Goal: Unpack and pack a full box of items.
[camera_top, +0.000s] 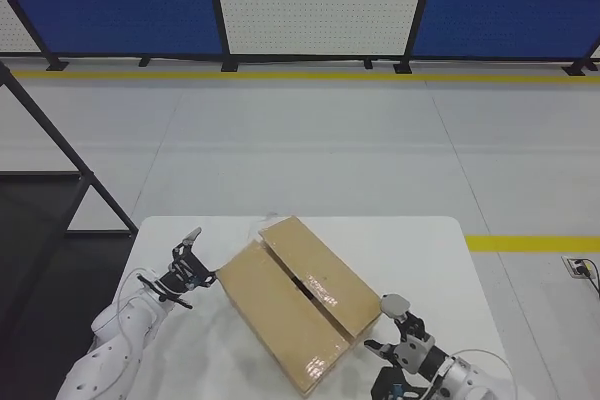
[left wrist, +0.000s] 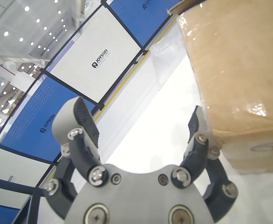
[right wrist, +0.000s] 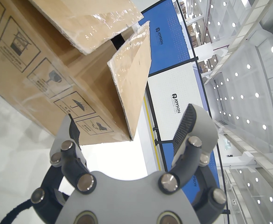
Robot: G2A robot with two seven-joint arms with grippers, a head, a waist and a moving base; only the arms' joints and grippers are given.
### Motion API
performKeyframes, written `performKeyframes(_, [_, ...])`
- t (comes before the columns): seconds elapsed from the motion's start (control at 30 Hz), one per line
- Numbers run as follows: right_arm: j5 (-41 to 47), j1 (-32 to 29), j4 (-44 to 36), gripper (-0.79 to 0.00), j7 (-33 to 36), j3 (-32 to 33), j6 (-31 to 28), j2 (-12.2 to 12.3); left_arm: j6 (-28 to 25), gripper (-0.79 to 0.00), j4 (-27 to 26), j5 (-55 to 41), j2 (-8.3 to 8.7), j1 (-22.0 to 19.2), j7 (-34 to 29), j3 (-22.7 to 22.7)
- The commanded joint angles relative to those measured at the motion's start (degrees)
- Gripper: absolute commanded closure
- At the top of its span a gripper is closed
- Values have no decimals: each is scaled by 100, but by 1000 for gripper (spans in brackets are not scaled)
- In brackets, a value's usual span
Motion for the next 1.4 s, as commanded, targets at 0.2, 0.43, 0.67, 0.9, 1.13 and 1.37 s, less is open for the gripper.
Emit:
performKeyframes(0.2, [26,172,110,-785,308,-161,425,-33,-35,-785,-254,-94,53,242,12,-68])
performKeyframes(0.43, [61,313,99,-785,511,-242,646,-54,-22,-785,-497,-171,83,439,-15,-89])
performKeyframes(0.67, [235,484,162,-785,634,-278,920,-84,-2,-785,-742,-250,110,634,-34,-115])
performKeyframes(0.9, [205,63,-81,-785,478,161,955,-11,-14,-785,-910,-352,135,797,-58,-151])
performKeyframes(1.13, [179,-661,-381,-785,-205,758,1003,96,-30,-785,-1133,-331,150,910,-91,-103])
performKeyframes(1.37, [-125,-1258,-471,-785,-1109,1050,643,214,-25,-785,-1331,-340,153,960,-166,-45])
